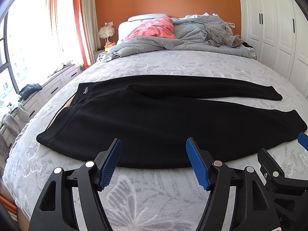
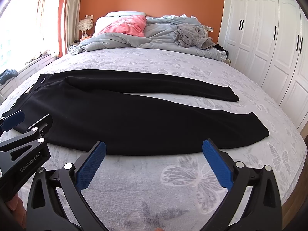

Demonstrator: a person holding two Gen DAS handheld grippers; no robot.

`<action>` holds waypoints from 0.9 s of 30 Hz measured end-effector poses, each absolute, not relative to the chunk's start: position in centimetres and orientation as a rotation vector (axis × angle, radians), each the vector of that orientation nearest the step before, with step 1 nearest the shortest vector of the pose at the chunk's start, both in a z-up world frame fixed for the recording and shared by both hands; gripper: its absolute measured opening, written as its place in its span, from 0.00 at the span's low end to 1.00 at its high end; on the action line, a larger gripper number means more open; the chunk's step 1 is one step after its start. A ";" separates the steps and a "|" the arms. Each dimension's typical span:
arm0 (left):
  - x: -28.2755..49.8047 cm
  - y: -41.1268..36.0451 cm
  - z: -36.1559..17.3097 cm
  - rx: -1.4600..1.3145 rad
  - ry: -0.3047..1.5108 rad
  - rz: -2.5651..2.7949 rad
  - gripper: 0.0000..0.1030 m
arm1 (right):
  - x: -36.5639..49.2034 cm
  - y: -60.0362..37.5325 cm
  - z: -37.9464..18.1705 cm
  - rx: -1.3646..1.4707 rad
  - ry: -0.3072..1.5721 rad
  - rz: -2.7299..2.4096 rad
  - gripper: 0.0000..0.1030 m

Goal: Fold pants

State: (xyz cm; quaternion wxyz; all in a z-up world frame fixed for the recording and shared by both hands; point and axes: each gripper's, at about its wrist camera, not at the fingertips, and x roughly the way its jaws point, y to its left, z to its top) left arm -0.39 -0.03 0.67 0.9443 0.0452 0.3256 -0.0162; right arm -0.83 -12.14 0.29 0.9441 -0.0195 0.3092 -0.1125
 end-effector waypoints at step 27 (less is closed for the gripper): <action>-0.4 -0.1 0.3 0.095 0.663 -0.032 0.64 | -0.8 -11.9 0.3 -0.037 0.631 -0.223 0.95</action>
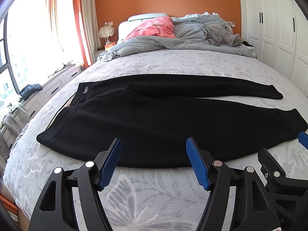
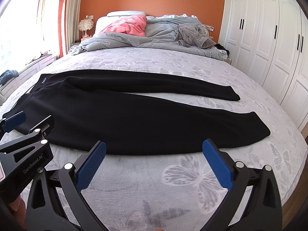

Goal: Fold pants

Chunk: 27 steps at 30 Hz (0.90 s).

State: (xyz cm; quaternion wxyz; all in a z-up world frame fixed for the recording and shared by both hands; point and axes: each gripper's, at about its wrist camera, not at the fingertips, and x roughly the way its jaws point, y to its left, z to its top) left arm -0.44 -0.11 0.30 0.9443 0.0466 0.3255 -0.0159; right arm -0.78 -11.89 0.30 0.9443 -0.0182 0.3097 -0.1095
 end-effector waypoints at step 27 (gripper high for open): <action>6.9 8.4 4.7 -0.016 0.680 -0.067 0.84 | 7.9 -27.1 4.4 -0.103 0.690 -0.235 0.95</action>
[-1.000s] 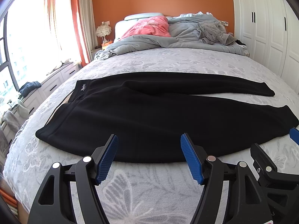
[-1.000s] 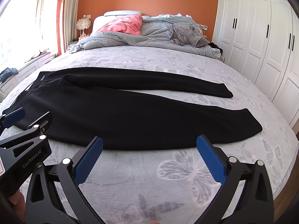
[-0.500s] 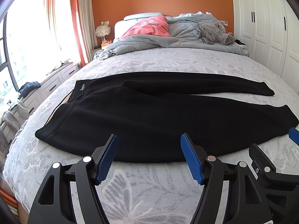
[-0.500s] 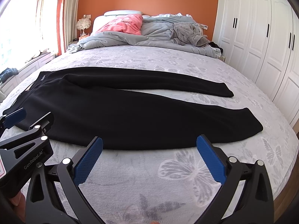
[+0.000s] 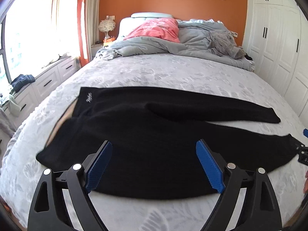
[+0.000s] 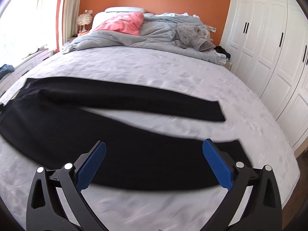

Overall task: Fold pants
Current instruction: 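Grasp the waistband of the black sweatpants with the left gripper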

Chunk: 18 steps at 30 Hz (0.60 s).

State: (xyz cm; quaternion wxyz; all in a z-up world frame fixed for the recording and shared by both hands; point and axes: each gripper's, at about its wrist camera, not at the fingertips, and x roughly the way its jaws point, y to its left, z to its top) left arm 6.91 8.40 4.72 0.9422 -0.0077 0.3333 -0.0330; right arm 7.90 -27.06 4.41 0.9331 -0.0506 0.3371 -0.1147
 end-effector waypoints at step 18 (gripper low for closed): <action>43.0 26.7 -5.6 -0.085 1.092 0.362 0.84 | 33.2 -54.3 -5.7 0.272 0.964 -0.398 0.95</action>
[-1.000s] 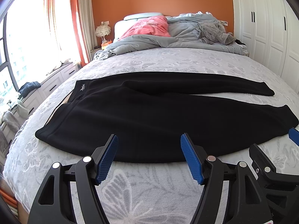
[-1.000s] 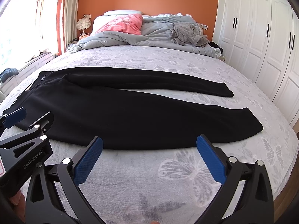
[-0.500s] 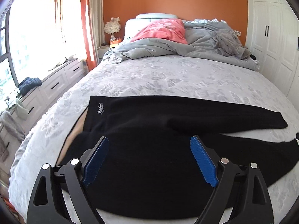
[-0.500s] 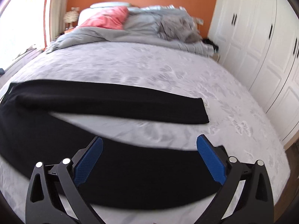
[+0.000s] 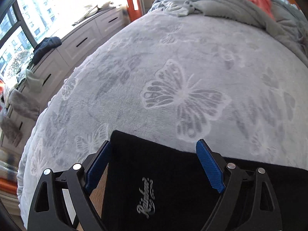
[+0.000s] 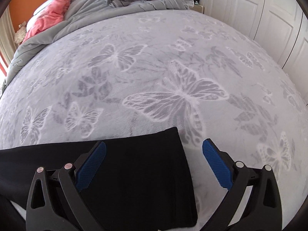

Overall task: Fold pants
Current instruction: 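Grasp the waistband of the black sweatpants with the left gripper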

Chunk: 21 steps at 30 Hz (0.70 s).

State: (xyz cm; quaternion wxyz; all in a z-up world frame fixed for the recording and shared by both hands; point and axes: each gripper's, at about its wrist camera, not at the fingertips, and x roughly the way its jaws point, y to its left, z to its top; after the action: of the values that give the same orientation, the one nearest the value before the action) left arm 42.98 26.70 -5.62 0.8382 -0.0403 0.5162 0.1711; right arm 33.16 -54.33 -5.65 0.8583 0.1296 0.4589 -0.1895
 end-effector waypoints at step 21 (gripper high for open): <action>22.6 30.2 9.5 -0.295 0.817 0.154 0.06 | 15.3 -47.9 8.5 0.130 0.679 -0.181 0.12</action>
State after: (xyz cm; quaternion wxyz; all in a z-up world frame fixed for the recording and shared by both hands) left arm 22.61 30.19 9.54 0.9042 -0.1426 0.3956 0.0744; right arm 15.32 -47.91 8.49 0.9368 0.0635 0.3326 -0.0884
